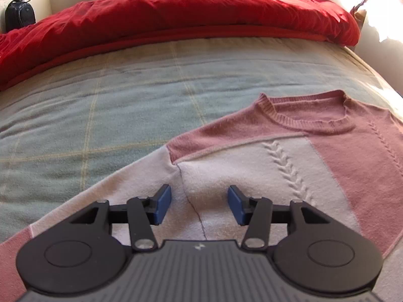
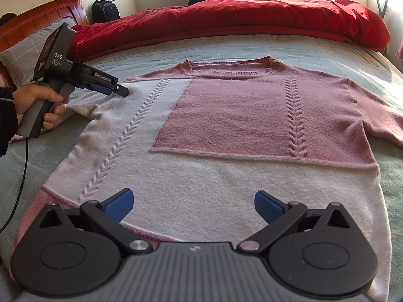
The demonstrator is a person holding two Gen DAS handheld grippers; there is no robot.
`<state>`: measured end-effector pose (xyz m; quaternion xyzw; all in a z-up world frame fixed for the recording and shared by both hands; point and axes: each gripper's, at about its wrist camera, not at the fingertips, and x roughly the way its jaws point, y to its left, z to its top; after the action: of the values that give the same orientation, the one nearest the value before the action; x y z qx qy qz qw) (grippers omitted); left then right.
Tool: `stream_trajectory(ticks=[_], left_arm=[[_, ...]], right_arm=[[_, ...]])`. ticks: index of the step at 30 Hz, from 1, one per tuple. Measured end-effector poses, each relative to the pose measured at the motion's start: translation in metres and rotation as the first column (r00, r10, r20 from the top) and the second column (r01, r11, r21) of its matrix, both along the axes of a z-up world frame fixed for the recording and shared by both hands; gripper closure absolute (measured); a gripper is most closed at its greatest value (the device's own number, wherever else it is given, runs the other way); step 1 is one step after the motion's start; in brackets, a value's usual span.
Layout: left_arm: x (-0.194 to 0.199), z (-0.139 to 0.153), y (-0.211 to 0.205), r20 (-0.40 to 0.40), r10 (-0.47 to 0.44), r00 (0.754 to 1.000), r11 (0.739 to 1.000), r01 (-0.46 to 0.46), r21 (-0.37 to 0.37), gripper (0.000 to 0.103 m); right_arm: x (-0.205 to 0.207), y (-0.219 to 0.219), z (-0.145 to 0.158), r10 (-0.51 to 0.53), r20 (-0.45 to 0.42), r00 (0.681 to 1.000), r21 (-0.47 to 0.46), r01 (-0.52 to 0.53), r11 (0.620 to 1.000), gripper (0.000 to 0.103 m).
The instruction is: Fold clothes
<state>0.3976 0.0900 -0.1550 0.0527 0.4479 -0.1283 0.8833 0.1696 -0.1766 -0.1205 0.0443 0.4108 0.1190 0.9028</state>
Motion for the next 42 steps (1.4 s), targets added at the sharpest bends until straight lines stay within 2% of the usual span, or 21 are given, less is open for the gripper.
stream_trajectory(ticks=[2,5,6,8,10,13,15,17,19,20,22,24,25,27,28,32,36,38,42], left_arm=[[0.007,-0.007,0.002,0.016,0.025,1.000,0.999,-0.024,-0.023,0.036],[0.019,0.001,0.010,-0.031,0.079,0.996,0.995,-0.080,-0.065,0.040],[0.020,0.007,0.012,-0.039,0.089,0.995,0.994,-0.091,-0.054,0.040],[0.012,0.027,0.023,-0.010,0.089,0.996,0.996,-0.089,-0.028,0.041],[-0.006,0.053,0.044,0.040,0.089,0.995,0.995,-0.088,-0.041,0.041],[-0.032,0.081,0.081,0.073,0.141,0.987,0.990,-0.139,-0.039,0.040],[-0.050,0.091,0.121,0.054,0.237,0.970,0.971,-0.235,-0.046,0.040],[-0.067,0.095,0.158,0.022,0.339,0.940,0.939,-0.337,-0.060,0.040],[-0.091,0.086,0.206,-0.060,0.487,0.871,0.862,-0.491,-0.128,0.040],[-0.103,0.080,0.228,-0.104,0.548,0.830,0.812,-0.558,-0.169,0.040],[-0.128,0.068,0.271,-0.199,0.651,0.732,0.692,-0.681,-0.239,0.040],[-0.149,0.052,0.299,-0.263,0.716,0.647,0.580,-0.760,-0.292,0.041],[-0.161,0.041,0.314,-0.305,0.739,0.601,0.511,-0.795,-0.328,0.041],[-0.175,0.024,0.331,-0.356,0.757,0.548,0.414,-0.823,-0.388,0.041],[-0.178,0.017,0.336,-0.369,0.761,0.533,0.385,-0.830,-0.404,0.041],[-0.172,0.004,0.344,-0.357,0.772,0.526,0.357,-0.823,-0.443,0.041],[-0.154,-0.003,0.346,-0.336,0.766,0.547,0.385,-0.811,-0.441,0.040],[-0.148,-0.005,0.345,-0.314,0.757,0.573,0.414,-0.793,-0.447,0.032],[-0.144,-0.006,0.348,-0.280,0.774,0.568,0.403,-0.782,-0.475,0.031]], right_arm=[[0.000,-0.003,0.000,-0.009,-0.006,1.000,0.001,0.009,1.000,0.000],[-0.002,-0.007,0.001,-0.020,-0.006,1.000,0.001,0.020,1.000,0.000],[-0.002,-0.007,0.002,-0.021,-0.004,1.000,0.004,0.021,1.000,0.000],[-0.003,-0.007,0.004,-0.021,0.003,1.000,0.012,0.021,1.000,0.000],[-0.004,-0.005,0.007,-0.015,0.009,1.000,0.018,0.014,1.000,0.000],[-0.006,0.000,0.009,-0.001,0.012,1.000,0.026,0.001,1.000,0.000],[-0.008,0.005,0.010,0.008,0.012,1.000,0.032,-0.008,0.999,0.000],[-0.010,0.010,0.012,0.024,0.012,1.000,0.036,-0.025,0.999,0.000],[-0.013,0.017,0.015,0.036,0.017,0.999,0.031,-0.036,0.999,0.000],[-0.014,0.020,0.017,0.042,0.020,0.999,0.030,-0.043,0.999,0.000],[-0.018,0.026,0.022,0.057,0.030,0.998,0.023,-0.057,0.998,0.000],[-0.020,0.031,0.026,0.070,0.038,0.997,0.010,-0.070,0.997,0.000],[-0.022,0.033,0.027,0.075,0.041,0.996,0.002,-0.075,0.997,0.000],[-0.024,0.037,0.029,0.081,0.043,0.996,-0.013,-0.081,0.997,0.000],[-0.025,0.039,0.030,0.084,0.043,0.996,-0.021,-0.083,0.996,0.000],[-0.026,0.044,0.033,0.086,0.045,0.995,-0.052,-0.084,0.995,0.000],[-0.024,0.047,0.033,0.081,0.035,0.996,-0.057,-0.079,0.995,0.000],[-0.023,0.048,0.032,0.082,0.028,0.996,-0.055,-0.080,0.995,0.000],[-0.021,0.055,0.030,0.097,0.022,0.995,-0.075,-0.096,0.993,0.000]])
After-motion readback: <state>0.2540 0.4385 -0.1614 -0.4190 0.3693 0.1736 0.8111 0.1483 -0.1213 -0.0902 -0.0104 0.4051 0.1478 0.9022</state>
